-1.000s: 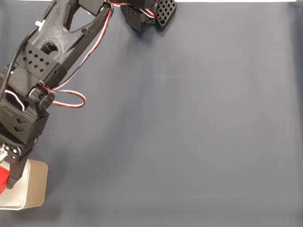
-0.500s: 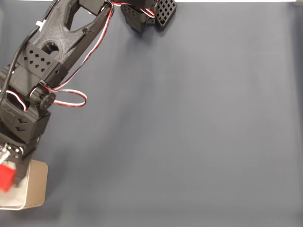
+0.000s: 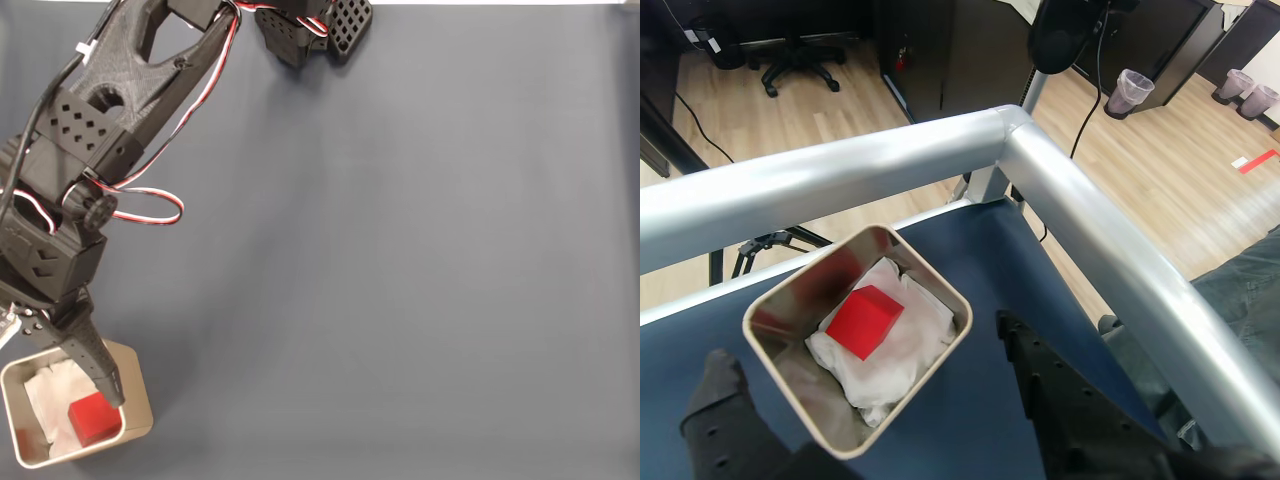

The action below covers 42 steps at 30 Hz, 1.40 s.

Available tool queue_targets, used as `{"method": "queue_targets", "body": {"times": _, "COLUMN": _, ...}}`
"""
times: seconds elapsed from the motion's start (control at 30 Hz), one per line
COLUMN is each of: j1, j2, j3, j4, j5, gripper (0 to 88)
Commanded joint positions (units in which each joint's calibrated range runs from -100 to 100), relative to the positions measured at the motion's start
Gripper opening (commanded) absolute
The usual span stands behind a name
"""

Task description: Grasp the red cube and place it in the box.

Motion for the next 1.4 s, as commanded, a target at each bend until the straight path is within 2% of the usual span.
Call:
{"method": "queue_targets", "body": {"times": 0.0, "j1": -0.15, "j2": -3.49, "j3": -1.92, "j4": -2.50, "j5": -0.78, "gripper": 58.0}}
{"method": "queue_targets", "body": {"times": 0.73, "j1": -0.37, "j2": -3.66, "j3": -1.56, "j4": -4.47, "j5": -1.76, "gripper": 58.1}}
{"method": "queue_targets", "body": {"times": 1.07, "j1": -0.29, "j2": -5.39, "j3": 0.18, "j4": -4.72, "j5": -4.10, "gripper": 57.0}}
{"method": "queue_targets", "body": {"times": 1.13, "j1": -0.44, "j2": -6.09, "j3": 0.36, "j4": -5.29, "j5": -5.37, "gripper": 51.0}}
{"method": "queue_targets", "body": {"times": 1.17, "j1": -0.72, "j2": -6.69, "j3": 0.36, "j4": -5.37, "j5": -6.11, "gripper": 44.6}}
{"method": "queue_targets", "body": {"times": 1.27, "j1": -1.93, "j2": -9.55, "j3": 0.45, "j4": -6.77, "j5": -7.91, "gripper": 17.0}}
{"method": "queue_targets", "body": {"times": 1.37, "j1": -3.99, "j2": -14.06, "j3": 0.45, "j4": -6.77, "j5": -8.55, "gripper": 0.0}}
